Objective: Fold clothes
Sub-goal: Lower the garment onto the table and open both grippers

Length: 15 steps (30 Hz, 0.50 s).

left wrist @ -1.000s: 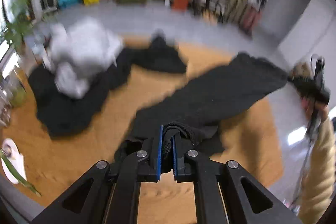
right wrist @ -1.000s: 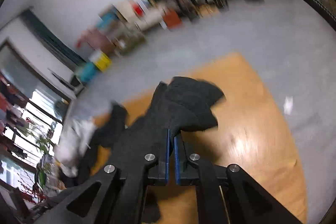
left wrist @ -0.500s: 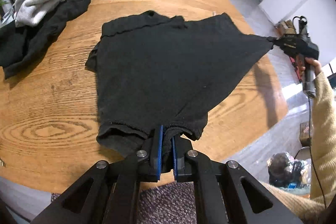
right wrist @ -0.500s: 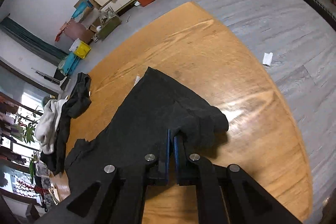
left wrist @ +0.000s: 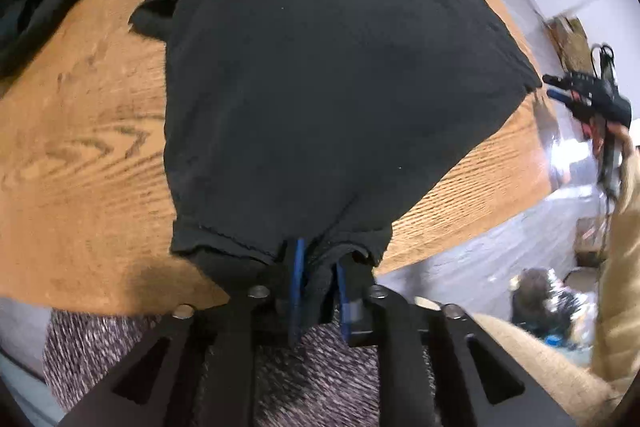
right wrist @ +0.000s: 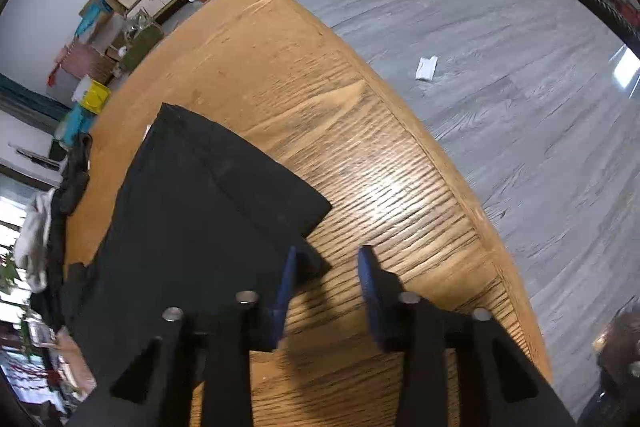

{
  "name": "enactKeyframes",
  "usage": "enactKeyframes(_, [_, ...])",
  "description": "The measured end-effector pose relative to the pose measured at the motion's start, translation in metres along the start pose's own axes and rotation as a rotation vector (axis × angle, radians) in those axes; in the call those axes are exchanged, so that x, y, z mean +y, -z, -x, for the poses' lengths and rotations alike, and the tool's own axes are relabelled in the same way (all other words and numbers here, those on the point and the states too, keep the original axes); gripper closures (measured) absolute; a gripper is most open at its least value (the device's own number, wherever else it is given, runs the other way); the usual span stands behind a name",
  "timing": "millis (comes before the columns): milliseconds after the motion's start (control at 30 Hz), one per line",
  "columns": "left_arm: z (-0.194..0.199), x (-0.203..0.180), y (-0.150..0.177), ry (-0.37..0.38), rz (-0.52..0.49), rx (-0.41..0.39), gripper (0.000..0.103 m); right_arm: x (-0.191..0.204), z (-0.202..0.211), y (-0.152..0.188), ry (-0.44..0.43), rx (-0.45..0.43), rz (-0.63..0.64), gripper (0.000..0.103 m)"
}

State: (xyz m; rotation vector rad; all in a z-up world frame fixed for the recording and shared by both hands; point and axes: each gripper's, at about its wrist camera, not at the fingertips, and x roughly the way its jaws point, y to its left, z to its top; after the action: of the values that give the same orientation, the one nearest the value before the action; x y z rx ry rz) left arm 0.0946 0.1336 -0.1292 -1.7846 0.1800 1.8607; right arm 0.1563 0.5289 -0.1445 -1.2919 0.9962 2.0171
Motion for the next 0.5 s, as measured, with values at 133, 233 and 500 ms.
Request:
enactKeyframes(133, [0.044, -0.005, -0.008, 0.076, -0.009, -0.11, 0.037, 0.039, -0.006, 0.001, 0.021, 0.011, 0.106, 0.053])
enactKeyframes(233, [0.063, -0.002, -0.016, 0.059, 0.02, -0.196, 0.03, 0.066, -0.019, 0.006, 0.063, 0.04, 0.187, 0.047])
enactKeyframes(500, [-0.032, 0.004, -0.035, -0.154, 0.008, 0.017, 0.029, 0.137, -0.053, 0.018, 0.174, 0.117, 0.402, 0.037])
